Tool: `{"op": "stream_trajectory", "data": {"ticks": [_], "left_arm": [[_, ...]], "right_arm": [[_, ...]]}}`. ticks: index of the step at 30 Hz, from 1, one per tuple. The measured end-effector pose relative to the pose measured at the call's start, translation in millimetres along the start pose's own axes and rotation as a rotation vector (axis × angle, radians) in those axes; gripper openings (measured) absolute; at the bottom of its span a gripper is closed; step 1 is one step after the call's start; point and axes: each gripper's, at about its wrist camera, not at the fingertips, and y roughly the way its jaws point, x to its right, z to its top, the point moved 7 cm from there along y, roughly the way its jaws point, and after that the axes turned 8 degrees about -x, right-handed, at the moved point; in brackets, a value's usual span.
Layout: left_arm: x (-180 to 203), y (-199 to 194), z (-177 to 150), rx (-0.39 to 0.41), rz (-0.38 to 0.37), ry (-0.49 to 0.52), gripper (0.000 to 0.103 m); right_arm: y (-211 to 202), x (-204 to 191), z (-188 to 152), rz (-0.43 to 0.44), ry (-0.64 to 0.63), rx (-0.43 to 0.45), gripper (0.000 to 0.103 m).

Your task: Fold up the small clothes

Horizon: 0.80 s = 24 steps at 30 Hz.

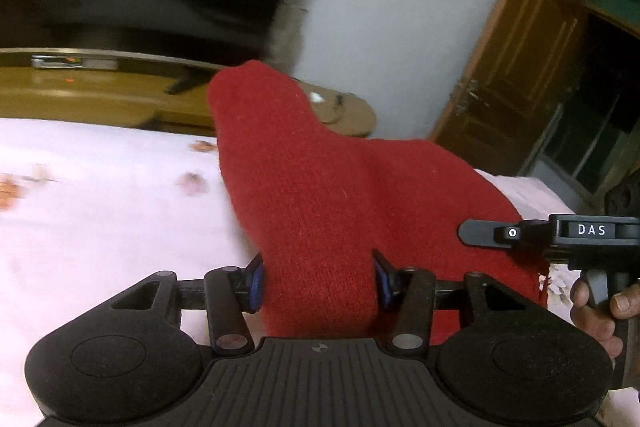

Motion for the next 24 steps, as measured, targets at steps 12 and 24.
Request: {"op": "stream_trajectory", "data": {"ticks": [12, 24], "left_arm": [[-157, -91, -54, -0.100, 0.168, -0.146, 0.050], [-174, -144, -75, 0.086, 0.136, -0.228, 0.072]], "right_arm": [[127, -120, -44, 0.153, 0.032, -0.142, 0.030], [119, -92, -51, -0.084, 0.013, -0.103, 0.038]]}}
